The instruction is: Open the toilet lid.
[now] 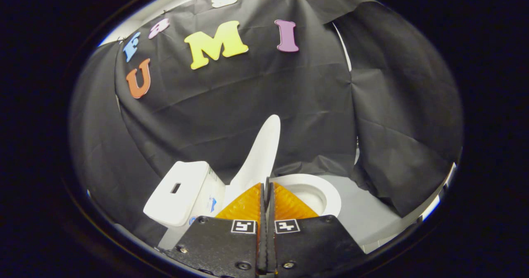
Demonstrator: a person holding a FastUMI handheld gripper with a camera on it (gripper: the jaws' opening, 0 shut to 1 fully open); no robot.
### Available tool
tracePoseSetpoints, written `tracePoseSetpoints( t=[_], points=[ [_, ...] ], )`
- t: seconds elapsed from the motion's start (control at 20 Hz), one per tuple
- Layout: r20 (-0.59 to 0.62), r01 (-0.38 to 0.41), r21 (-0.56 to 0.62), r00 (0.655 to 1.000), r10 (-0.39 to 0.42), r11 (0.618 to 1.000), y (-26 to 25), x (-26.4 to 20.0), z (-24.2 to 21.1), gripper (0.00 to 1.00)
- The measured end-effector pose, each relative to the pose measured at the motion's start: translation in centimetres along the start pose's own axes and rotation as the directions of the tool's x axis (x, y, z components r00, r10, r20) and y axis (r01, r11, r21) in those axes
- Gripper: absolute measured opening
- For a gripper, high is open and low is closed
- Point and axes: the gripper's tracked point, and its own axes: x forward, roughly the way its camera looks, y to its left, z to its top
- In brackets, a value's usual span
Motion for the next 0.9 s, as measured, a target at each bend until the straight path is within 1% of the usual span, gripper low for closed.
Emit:
tracePoseSetpoints(
  t=[0.35, 0.55, 0.7, 0.9],
  points=[
    [0.018, -0.015, -0.032, 1.000, 0.015, 0.999, 2.5, -0.4, 0.5, 0.04],
    [0.029, -0.013, -0.073, 0.999, 0.015, 0.997, 4.2, -0.5, 0.8, 0.04],
    [0.041, -0.026, -0.103, 0.999, 0.030, 0.994, 5.8, -1.1, 0.8, 0.04],
    [0.057, -0.014, -0.150, 0.998, 0.023, 0.989, 7.7, -1.2, 1.1, 0.04]
  ],
)
